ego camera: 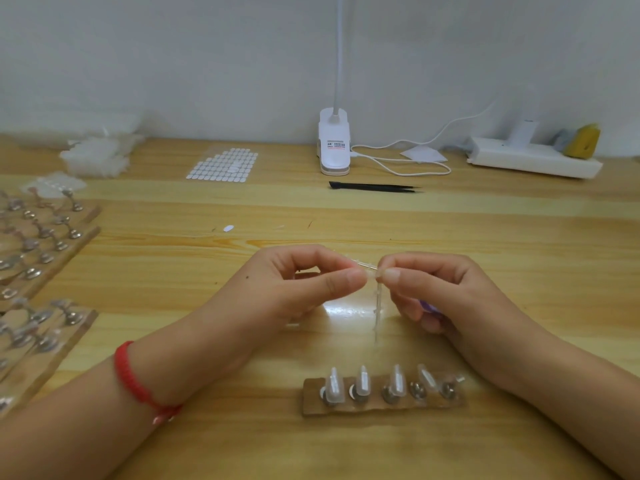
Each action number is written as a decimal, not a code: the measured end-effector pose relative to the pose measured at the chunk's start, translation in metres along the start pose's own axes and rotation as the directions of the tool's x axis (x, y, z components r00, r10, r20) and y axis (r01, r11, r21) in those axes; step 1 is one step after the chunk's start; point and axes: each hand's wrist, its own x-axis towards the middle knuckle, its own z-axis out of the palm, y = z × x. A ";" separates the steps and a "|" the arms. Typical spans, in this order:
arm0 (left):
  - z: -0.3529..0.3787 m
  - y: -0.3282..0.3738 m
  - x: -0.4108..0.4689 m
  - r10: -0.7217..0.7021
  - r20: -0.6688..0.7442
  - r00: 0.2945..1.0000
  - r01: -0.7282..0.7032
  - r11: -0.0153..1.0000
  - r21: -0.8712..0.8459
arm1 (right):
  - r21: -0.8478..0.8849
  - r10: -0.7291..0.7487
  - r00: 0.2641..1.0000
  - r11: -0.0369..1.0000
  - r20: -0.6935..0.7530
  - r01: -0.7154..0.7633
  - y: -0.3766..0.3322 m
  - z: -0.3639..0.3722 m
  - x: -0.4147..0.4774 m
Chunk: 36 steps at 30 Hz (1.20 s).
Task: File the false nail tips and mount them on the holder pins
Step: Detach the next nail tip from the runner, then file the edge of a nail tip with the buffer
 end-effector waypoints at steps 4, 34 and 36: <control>0.005 -0.002 0.000 0.018 -0.085 0.996 -0.017 1.000 0.014 | 0.002 0.003 0.994 1.000 -0.113 -0.003 0.002 0.002 0.001; 0.007 -0.006 0.002 0.080 -0.177 0.981 -0.085 0.996 -0.023 | 0.520 0.097 0.991 0.853 -0.087 -0.038 0.011 -0.003 0.007; 0.007 -0.005 0.002 0.074 -0.173 0.982 -0.079 0.997 -0.021 | 0.492 0.120 0.989 0.868 -0.085 -0.063 0.011 0.000 0.006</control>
